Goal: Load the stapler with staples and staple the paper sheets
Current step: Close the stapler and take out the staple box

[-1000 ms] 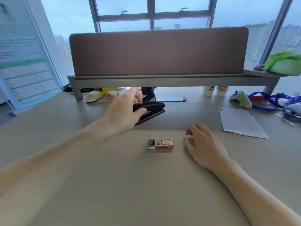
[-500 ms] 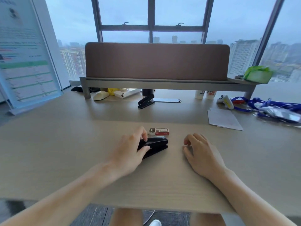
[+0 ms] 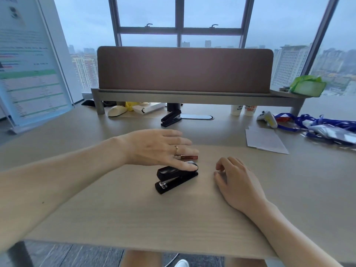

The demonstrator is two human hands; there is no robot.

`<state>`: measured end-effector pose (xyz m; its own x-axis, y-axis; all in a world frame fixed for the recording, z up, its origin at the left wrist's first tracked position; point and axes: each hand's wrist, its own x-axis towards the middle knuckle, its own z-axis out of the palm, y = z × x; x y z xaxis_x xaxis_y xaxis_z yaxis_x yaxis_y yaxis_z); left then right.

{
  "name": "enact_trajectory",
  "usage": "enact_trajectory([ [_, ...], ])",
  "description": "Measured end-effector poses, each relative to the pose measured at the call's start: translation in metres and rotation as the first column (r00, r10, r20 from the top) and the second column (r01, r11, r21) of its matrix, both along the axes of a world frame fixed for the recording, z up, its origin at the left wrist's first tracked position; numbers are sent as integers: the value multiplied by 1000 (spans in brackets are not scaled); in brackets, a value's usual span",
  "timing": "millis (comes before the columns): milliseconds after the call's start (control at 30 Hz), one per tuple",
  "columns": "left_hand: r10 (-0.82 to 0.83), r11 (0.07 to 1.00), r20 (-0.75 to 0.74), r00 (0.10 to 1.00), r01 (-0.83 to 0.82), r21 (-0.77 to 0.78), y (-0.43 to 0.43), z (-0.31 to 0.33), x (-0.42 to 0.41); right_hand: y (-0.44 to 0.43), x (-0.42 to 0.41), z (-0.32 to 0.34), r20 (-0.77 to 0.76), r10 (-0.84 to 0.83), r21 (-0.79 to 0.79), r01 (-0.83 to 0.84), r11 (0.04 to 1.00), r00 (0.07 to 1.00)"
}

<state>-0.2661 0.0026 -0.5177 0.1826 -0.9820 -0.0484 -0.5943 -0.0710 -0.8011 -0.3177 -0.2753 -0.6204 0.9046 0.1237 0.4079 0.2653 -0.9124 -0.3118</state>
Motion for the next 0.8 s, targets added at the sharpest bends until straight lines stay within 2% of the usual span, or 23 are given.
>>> enact_trajectory([
  [167,-131,990,-77,988,135,45,-20,-21,9,0,3,-2,20,9,7,-9,1000,1000],
  [267,-140,989,-113,984,144,24,-23,-26,13,0,5,-2,24,5,10,-5,1000,1000],
  [367,-40,999,-191,981,36,-22,-20,-18,11,0,5,-3,22,6,14,-7,1000,1000],
  [433,109,989,-303,947,-133,-58,-20,-10,5,0,5,-2,15,9,20,-10,1000,1000],
  [533,279,883,-578,767,-441,-159,-18,3,-9,0,4,-1,2,10,33,-10,999,1000],
  [600,249,785,-743,622,-579,-221,-18,8,-15,0,3,-1,2,4,34,-4,999,1000],
  [667,192,694,-834,518,-673,-258,-18,6,-21,-1,2,-1,4,3,32,-3,999,1000],
  [800,104,575,-916,387,-775,-263,-13,-16,-29,0,2,-1,5,1,40,-2,999,1000],
])
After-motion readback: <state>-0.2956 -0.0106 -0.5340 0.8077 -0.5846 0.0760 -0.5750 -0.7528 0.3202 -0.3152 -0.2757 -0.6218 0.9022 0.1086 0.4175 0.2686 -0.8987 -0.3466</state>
